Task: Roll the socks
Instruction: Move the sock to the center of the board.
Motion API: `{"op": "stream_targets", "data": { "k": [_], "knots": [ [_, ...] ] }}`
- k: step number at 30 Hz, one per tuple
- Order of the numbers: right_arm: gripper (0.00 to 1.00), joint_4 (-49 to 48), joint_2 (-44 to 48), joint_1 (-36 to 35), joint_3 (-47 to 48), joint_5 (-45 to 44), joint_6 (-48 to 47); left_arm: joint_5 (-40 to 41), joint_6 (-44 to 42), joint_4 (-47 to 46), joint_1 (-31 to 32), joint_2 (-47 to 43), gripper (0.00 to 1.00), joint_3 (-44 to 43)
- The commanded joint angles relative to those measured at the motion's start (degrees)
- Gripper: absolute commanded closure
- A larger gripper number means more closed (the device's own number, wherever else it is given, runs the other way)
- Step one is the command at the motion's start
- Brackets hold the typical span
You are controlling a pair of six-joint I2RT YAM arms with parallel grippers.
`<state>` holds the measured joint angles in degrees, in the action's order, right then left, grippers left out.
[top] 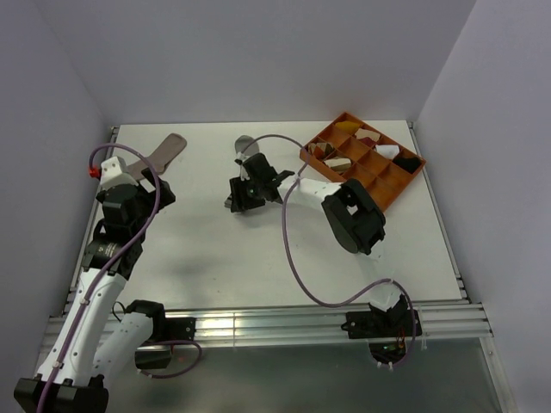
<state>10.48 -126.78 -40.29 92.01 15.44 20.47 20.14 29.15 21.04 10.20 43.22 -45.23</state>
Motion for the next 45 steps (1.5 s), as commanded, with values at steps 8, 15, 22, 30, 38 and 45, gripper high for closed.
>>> {"op": "stream_targets", "data": {
  "k": [8, 15, 22, 30, 38, 45],
  "knots": [
    [0.39, 9.4, 13.1, -10.9, -9.6, -1.0, 8.3, -4.4, -0.8, -2.4, -0.3, -1.6, 0.02, 0.5],
    [0.37, 13.4, 16.6, -13.1, -0.8, -9.4, 2.2, -5.2, -0.8, -2.1, -0.3, -1.0, 0.02, 0.1],
    [0.42, 9.7, 15.3, -5.0, 2.9, -10.9, -8.1, -5.3, -0.7, -2.1, -0.3, -0.7, 0.02, 0.1],
    [0.51, 10.8, 6.7, 0.3, 7.8, -10.1, -12.5, -5.7, -0.7, -2.3, -0.3, -0.2, 0.02, 0.2],
    [0.54, 14.8, -2.9, 1.3, 14.0, -11.7, -14.0, -6.2, -0.7, -2.5, -0.3, 0.1, 0.02, 0.4],
    [0.55, 14.0, 0.3, 2.1, 4.9, -14.3, -11.7, -6.1, -0.8, -2.4, -0.3, 0.2, 0.02, 0.3]
  ]
}}
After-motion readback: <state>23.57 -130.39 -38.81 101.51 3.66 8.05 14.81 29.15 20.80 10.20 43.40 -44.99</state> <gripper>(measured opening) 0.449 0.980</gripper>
